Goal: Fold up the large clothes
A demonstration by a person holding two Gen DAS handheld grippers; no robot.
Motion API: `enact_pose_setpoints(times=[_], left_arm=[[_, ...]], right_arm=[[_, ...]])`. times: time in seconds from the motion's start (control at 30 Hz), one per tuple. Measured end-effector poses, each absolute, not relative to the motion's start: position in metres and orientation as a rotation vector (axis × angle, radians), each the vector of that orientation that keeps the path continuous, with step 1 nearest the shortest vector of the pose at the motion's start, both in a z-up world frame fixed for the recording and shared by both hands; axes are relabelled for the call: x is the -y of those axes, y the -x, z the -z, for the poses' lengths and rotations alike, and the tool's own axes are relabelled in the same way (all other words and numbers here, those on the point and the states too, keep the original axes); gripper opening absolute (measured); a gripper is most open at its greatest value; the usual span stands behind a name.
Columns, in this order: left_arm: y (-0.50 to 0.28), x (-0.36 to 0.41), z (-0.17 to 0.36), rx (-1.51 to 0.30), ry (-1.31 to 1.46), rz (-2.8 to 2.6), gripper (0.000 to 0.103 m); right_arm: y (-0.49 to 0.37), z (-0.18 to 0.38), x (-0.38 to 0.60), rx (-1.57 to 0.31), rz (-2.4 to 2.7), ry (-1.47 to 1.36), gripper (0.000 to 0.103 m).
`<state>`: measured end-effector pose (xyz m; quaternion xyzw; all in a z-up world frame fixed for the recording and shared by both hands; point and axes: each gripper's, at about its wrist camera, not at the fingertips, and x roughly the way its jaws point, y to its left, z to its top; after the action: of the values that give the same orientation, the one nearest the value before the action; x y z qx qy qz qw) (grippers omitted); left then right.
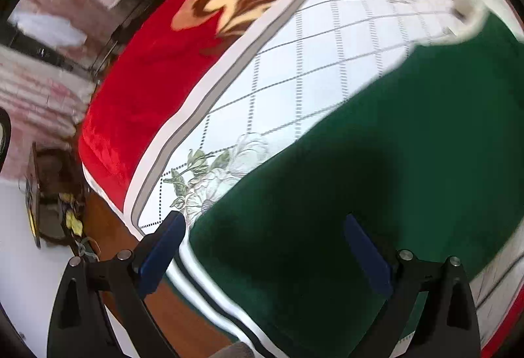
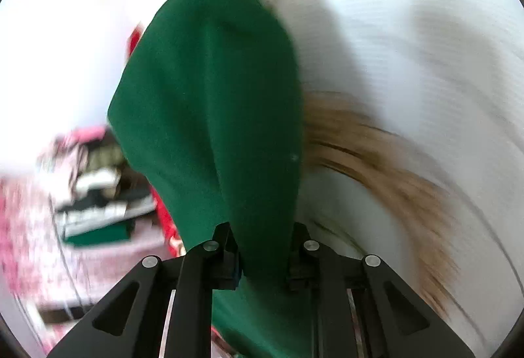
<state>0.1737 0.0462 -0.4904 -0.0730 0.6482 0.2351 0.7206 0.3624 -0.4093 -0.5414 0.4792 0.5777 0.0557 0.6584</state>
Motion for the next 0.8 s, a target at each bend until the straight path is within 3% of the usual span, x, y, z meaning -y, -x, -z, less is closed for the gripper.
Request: enact_pose_setpoints(times=[0.13,0.23,0.3,0.57,0.7,0.8], left_arm=[[-0.175,-0.014,0.487,-1.433,0.097,-0.45,0.099],[-0.171,0.016,0.501,-1.463,0.058,-0.4,0.099],[-0.171,0.029,0.508,-1.485,0.054,-0.391,0.099],[-0.163,0.06,0.518,-1.515,0.074,-0.379,0.099],[-0.164,0.06,0.519,-1.506,0.065,-0.4,0.099],[-0.17,0.058,0.523,-1.492,0.055,-0.423,0.099]], right_arm=[[-0.26,0.517,0.49,-1.335,0.12,-1.083,0.021],[-0.204,0.536,0.529,-1.523,0.223,-1.073,0.035],[-0.188,0.547,0.537,-1.653,0.21,-1.043,0.038],[-0.204,0.476,0.538,-1.774,0.067,-0.469,0.041],[-0.227,0.448,0.54,-1.673,-0.057,-0.46,0.041],[-0.268,0.462,0.54,-1.619,-0.07,-0.465,0.04]])
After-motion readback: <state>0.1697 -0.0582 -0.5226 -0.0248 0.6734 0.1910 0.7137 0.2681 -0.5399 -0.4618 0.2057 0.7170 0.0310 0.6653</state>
